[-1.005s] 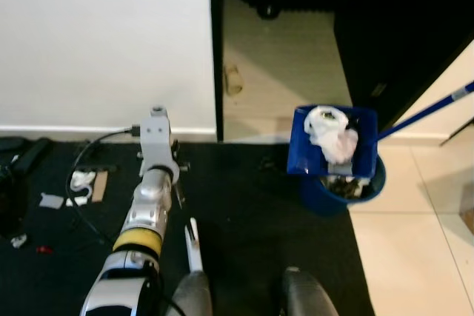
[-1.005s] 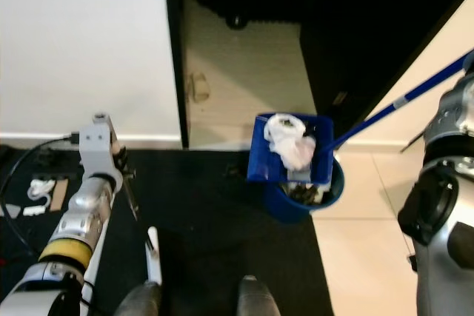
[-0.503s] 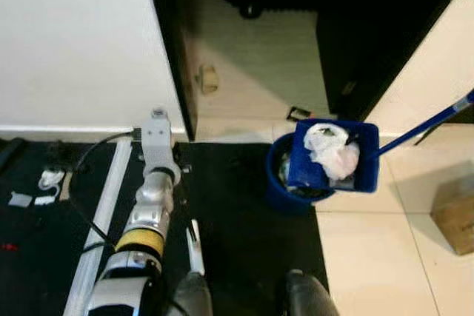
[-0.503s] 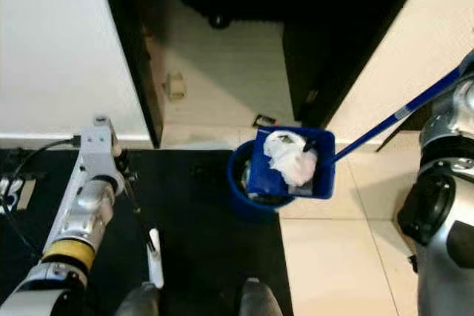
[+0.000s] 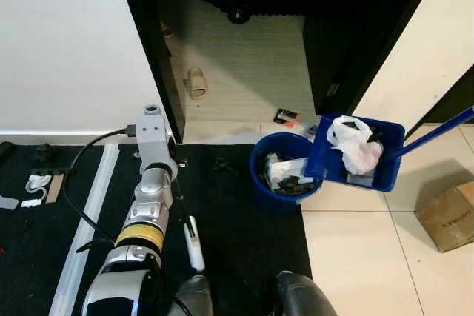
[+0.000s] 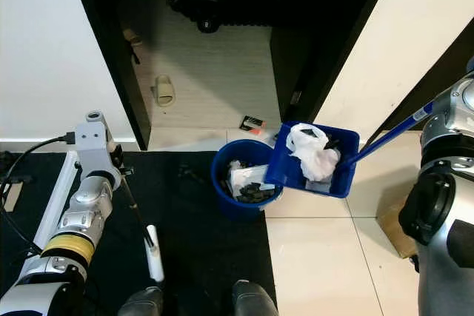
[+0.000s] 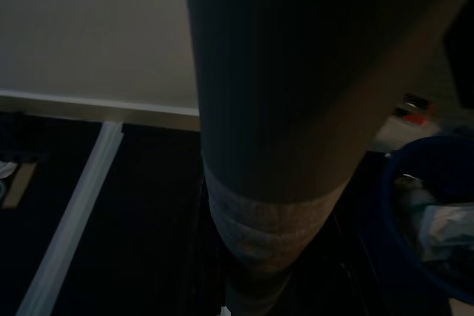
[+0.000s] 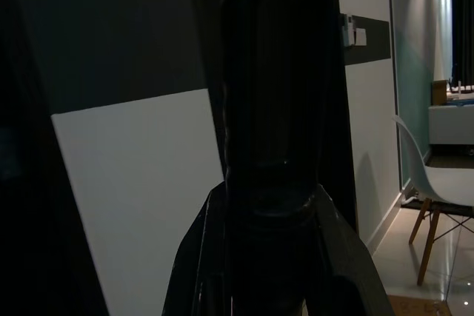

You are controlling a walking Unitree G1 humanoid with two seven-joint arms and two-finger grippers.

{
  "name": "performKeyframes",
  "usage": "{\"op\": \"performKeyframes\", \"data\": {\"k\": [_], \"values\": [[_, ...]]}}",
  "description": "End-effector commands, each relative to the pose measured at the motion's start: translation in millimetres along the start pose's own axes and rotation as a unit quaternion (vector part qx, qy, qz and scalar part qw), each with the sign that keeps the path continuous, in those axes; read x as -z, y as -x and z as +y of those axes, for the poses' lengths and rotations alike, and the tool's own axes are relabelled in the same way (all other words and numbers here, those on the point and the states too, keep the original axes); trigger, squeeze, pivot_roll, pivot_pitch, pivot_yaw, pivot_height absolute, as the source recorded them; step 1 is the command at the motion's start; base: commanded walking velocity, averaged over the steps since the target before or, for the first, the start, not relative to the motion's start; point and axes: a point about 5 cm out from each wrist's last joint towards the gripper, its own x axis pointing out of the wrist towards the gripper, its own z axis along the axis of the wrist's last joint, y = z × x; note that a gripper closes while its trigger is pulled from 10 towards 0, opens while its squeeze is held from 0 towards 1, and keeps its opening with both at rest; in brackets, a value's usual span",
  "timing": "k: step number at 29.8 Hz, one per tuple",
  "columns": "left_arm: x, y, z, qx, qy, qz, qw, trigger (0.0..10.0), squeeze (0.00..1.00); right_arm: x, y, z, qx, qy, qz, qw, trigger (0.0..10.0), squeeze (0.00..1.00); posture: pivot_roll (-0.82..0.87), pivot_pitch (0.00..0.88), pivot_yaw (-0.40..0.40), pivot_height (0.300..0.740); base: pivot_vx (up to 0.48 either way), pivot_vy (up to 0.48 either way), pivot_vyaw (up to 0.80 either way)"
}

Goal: Sweep floor

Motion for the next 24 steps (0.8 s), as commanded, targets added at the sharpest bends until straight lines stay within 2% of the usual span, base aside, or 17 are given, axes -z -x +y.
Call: {"op": "performKeyframes", "data": {"k": [1, 7, 10, 13, 24], "values": [[-2, -1.2, 5.7, -0.004, -0.008, -0.001, 1.000, 10.0, 0.00, -12, -1.5, 11.6, -0.005, -0.009, -0.028, 1.000, 10.0, 0.00, 0.04, 0.020, -0.061, 0.740, 0.000, 0.000, 0.00], [-1, -0.8, 4.0, 0.006, -0.007, 0.000, 1.000, 10.0, 0.00, -8, 4.0, 21.3, -0.011, 0.001, -0.026, 1.000, 10.0, 0.00, 0.05, 0.026, -0.067, 0.740, 0.000, 0.000, 0.00], [-1, -0.4, 2.7, 0.017, -0.016, 0.002, 1.000, 10.0, 0.00, -6, 7.6, 27.9, -0.015, 0.008, -0.025, 1.000, 10.0, 0.00, 0.05, 0.026, -0.067, 0.740, 0.000, -0.465, 0.00], [1, 0.3, 2.4, 0.006, -0.006, 0.002, 1.000, 10.0, 0.00, -6, 10.0, 33.4, -0.019, 0.011, -0.026, 0.999, 10.0, 0.00, 0.05, 0.031, -0.071, 0.740, 0.000, -0.467, 0.00], [0, 2.2, 6.4, -0.005, 0.006, -0.006, 1.000, 10.0, 0.00, -4, 18.3, 49.5, -0.020, 0.034, -0.029, 0.999, 10.0, 0.00, 0.05, 0.042, -0.079, 0.740, 0.000, 0.000, 0.00]]}}
